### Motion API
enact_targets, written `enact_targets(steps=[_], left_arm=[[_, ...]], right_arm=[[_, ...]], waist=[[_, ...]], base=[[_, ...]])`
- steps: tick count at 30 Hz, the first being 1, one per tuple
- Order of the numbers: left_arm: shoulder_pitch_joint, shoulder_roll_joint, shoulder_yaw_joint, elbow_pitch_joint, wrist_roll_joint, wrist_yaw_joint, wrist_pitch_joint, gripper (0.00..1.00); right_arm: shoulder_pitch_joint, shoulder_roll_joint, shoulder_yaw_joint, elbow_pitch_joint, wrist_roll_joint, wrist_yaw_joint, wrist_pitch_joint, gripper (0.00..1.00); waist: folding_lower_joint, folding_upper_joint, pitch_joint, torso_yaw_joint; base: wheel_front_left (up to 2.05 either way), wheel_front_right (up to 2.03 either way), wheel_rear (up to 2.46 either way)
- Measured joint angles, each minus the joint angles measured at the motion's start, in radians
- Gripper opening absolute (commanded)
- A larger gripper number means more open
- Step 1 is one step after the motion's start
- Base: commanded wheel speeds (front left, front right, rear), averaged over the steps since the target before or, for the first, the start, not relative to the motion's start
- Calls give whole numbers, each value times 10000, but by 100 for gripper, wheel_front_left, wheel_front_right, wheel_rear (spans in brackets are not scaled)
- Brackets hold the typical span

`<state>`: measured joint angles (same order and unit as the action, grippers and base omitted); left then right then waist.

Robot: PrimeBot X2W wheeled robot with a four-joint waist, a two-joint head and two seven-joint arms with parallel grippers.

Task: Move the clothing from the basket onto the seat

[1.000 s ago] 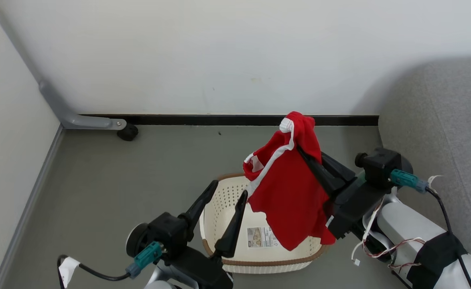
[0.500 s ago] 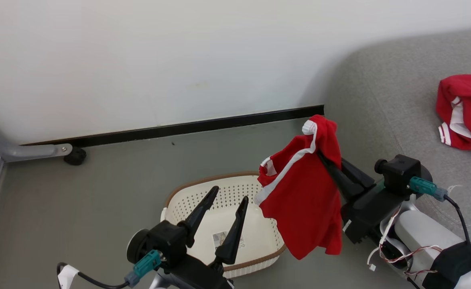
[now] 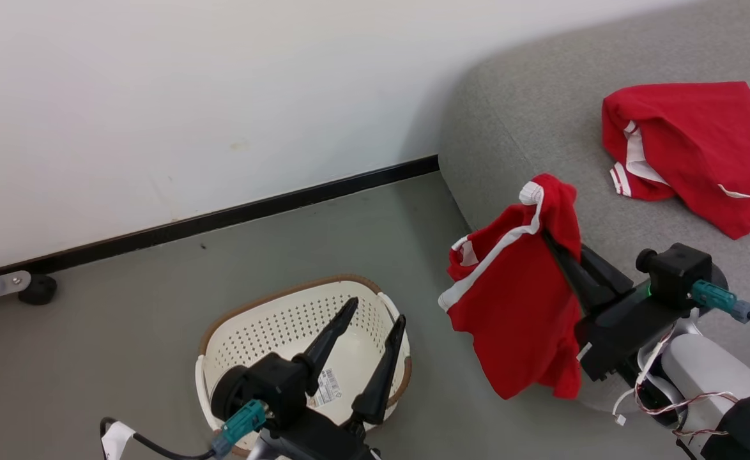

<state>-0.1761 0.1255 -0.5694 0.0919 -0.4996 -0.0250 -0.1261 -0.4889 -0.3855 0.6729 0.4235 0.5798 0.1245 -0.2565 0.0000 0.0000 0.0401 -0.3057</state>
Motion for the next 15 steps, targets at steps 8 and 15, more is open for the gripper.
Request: enact_targets(steps=[8, 15], left_arm=[[-14, -86, -343, 23, 12, -25, 104, 100], [-29, -113, -541, 46, 63, -102, 230, 100]], right_arm=[[228, -334, -865, -205, -8, -113, 0, 0], [320, -560, -1559, -290, -10, -190, 0, 0]], waist=[[0, 0, 173, -355], [0, 0, 259, -274]], base=[[0, 0, 0], [0, 0, 0]])
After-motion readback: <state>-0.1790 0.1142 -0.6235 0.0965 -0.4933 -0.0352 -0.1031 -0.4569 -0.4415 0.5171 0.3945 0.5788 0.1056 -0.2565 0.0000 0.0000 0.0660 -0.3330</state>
